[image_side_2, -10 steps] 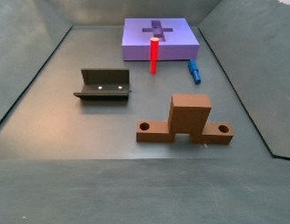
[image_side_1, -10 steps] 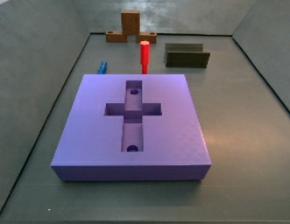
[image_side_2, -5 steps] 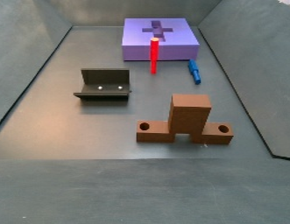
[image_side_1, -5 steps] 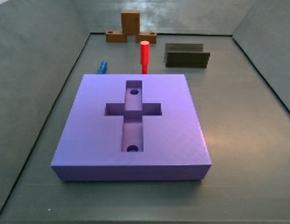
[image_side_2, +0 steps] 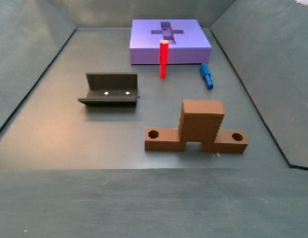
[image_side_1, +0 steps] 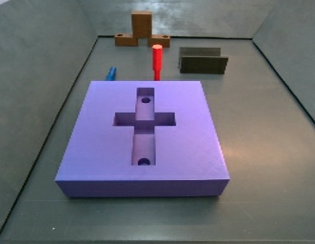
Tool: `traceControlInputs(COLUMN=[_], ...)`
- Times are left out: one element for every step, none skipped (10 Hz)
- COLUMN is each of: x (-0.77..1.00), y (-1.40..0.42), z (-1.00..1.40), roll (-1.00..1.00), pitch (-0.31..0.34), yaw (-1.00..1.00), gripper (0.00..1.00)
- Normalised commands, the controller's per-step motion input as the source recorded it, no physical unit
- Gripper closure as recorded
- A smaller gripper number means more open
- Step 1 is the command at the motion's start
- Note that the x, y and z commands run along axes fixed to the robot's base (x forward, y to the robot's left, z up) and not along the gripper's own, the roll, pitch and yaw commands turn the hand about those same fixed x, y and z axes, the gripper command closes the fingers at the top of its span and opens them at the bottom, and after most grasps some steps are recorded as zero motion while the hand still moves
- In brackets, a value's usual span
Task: Pick up the green object. Move up. Place the green object on the fixture. Regrasp the green object. Move to above the board. Insert the green object.
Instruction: Insert the green object.
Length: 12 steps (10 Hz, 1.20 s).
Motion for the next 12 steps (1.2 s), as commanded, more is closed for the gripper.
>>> traceControlInputs(x=[0.07,0.35,0.32,0.3,0.31,0.24,0.13,0.0,-0.29,-0.35,-0.37,-0.32], y=[-0.25,-0.35,-0.36,-0.29,-0.1,-0.05,-0.03,-0.02,-0.01,-0.03,0.0,0.0], z=[-0.44,-0.72,-0.71,-0.79,-1.0,-1.0,-1.0,-0.98,-0.79,-0.65,-0.61,-0.47], roll=[-0.1,-0.16,-0.16,-0.14,-0.02,0.01,0.01,0.02,0.0,-0.02,-0.05,-0.13], pitch=[-0.101,-0.067,-0.09,-0.109,-0.1,-0.049,-0.076,-0.134,-0.211,-0.259,-0.27,-0.287], yaw=[0.0,0.05,0.0,0.0,0.0,0.0,0.04,0.11,0.26,0.25,0.19,0.2], gripper=[1.0,1.0,1.0,1.0,1.0,1.0,1.0,1.0,1.0,1.0,1.0,1.0])
